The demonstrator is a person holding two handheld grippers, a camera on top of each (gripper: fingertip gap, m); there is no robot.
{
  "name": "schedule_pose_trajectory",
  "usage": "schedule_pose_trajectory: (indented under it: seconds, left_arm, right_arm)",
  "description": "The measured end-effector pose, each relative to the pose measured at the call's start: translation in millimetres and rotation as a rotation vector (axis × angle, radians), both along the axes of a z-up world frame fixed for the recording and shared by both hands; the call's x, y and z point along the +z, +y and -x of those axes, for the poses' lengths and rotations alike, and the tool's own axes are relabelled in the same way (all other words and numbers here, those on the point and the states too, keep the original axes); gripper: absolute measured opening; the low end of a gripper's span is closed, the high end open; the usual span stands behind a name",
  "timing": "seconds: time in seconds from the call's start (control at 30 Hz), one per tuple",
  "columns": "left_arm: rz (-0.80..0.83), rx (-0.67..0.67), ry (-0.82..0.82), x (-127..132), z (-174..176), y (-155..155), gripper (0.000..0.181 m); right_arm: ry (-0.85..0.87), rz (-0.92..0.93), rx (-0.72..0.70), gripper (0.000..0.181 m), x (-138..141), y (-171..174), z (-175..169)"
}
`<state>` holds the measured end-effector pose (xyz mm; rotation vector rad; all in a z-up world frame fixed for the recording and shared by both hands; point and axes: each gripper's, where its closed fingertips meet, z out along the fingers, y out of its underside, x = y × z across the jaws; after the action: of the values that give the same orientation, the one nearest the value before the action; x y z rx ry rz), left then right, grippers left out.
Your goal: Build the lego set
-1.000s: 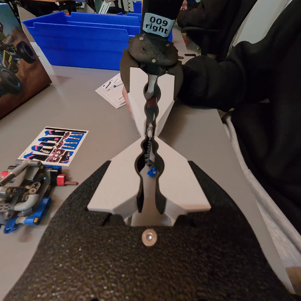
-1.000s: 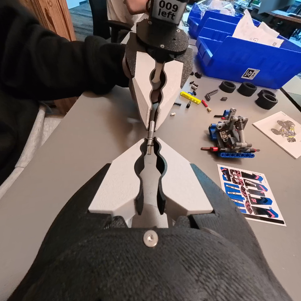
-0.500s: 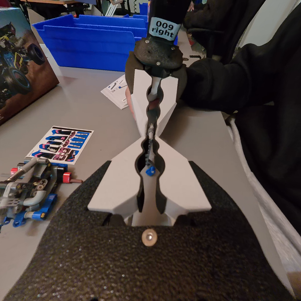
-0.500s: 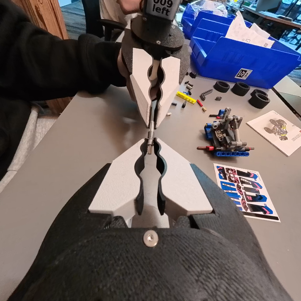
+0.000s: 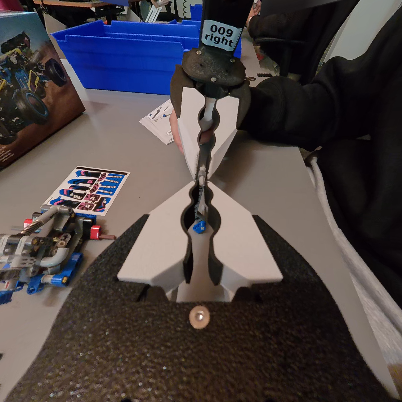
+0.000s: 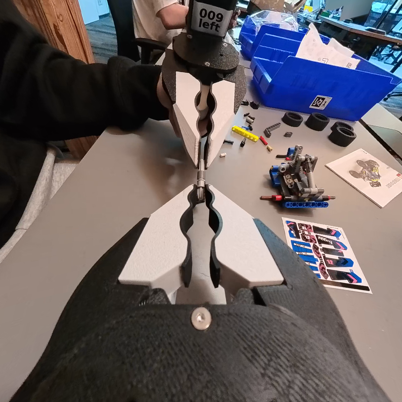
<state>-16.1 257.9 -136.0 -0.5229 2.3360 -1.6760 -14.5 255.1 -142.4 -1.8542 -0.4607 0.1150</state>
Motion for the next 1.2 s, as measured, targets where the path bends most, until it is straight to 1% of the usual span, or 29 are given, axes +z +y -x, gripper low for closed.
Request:
schedule_pose_trajectory:
  seconds: [0.6, 0.7, 0.83, 0.97, 1.07, 1.13, 1.2]
  left_arm:
    - [-0.008, 0.007, -0.014, 1.2, -0.2, 1.7, 0.001]
    - [-0.007, 0.006, -0.012, 0.7, -0.3, 1.2, 0.001]
    - [-0.011, 0.006, -0.009, -1.0, -0.7, 0.7, 0.001]
    - [-0.027, 0.021, -0.017, -1.6, -2.5, 1.0, 0.001]
    - [-0.072, 0.034, -0.026, -4.8, -3.8, 0.9, 0.001]
    - [-0.103, 0.041, -0.022, -8.5, -4.6, 1.3, 0.001]
    - [-0.073, 0.042, -0.026, -5.4, -5.1, 0.7, 0.001]
  right_arm:
    - [0.000, -0.023, 0.002, 0.005, 3.0, -1.8, -0.7]
    - [-0.007, -0.032, -0.004, 0.007, 3.8, -1.7, -1.6]
    - [-0.016, -0.033, 0.003, 0.005, 3.3, -2.1, -0.3]
    - [-0.050, -0.036, -0.019, 0.005, 2.0, -1.1, -2.2]
    - [-0.077, -0.023, -0.027, 0.005, 0.0, -1.6, -2.9]
    - [-0.126, -0.015, -0.048, 0.004, -1.5, -0.9, -4.9]
    - [-0.144, -0.019, -0.058, 0.004, -1.6, -0.5, -5.2]
